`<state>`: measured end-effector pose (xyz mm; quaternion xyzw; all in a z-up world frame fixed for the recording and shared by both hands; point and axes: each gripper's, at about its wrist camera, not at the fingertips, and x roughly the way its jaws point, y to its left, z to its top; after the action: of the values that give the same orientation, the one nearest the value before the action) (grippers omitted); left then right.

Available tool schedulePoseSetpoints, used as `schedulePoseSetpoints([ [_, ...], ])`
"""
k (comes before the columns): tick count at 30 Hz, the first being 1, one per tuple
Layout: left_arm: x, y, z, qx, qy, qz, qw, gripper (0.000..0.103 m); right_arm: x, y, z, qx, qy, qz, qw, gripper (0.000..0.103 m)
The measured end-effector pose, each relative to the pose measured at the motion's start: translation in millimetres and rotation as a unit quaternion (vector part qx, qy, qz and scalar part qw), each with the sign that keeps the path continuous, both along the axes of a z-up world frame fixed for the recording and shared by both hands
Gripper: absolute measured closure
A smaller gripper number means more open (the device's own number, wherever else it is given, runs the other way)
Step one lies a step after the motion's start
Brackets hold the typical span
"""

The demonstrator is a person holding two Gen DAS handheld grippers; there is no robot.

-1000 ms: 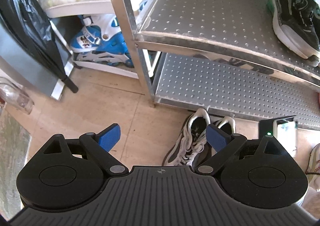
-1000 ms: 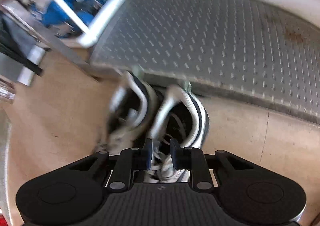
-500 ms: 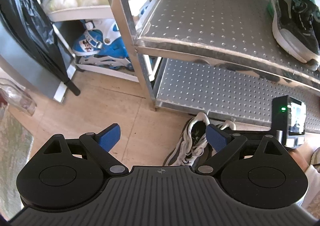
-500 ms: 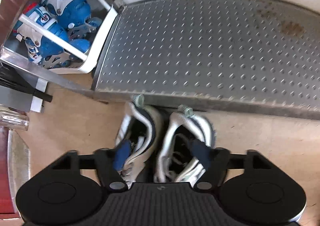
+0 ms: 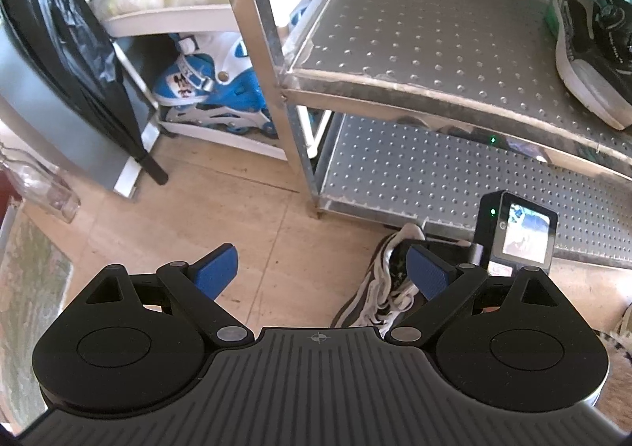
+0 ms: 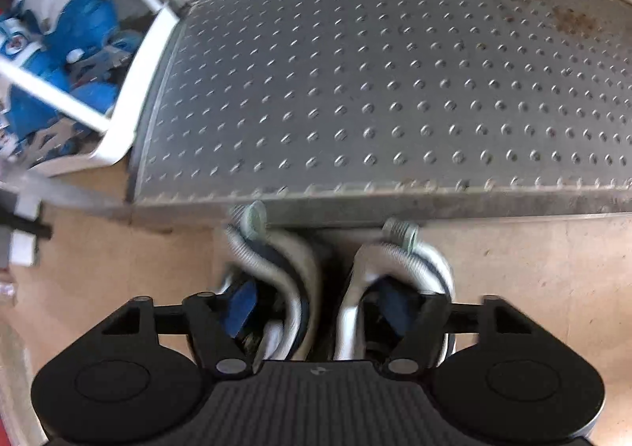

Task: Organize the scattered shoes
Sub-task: 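Lift the white-and-black sneakers with the right gripper up to the upper shelf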

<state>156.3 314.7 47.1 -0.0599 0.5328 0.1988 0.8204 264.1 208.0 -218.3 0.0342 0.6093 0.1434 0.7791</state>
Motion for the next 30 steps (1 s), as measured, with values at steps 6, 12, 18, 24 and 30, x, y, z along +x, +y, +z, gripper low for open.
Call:
schedulePoseSetpoints([
  [6, 3, 5, -3, -0.001, 0.005, 0.007, 1.0, 0.007, -10, 15, -14, -0.058, -0.039, 0.061, 0.996, 0.061],
  [12, 5, 4, 0, -0.002, -0.002, 0.005, 1.0, 0.007, -26, -2, 4, -0.014, -0.048, 0.053, 0.997, 0.08],
  [18, -3, 5, 10, 0.007, -0.016, 0.018, 0.9997, 0.007, -79, -31, 52, 0.043, -0.094, 0.06, 0.993, 0.081],
  [24, -16, -2, 24, 0.032, -0.036, 0.02, 0.9986, 0.007, -131, -59, 116, 0.067, -0.156, 0.079, 0.982, 0.082],
  [30, -20, -11, 38, 0.049, -0.068, 0.006, 0.9964, 0.008, -158, -83, 192, 0.068, -0.225, 0.109, 0.966, 0.082],
])
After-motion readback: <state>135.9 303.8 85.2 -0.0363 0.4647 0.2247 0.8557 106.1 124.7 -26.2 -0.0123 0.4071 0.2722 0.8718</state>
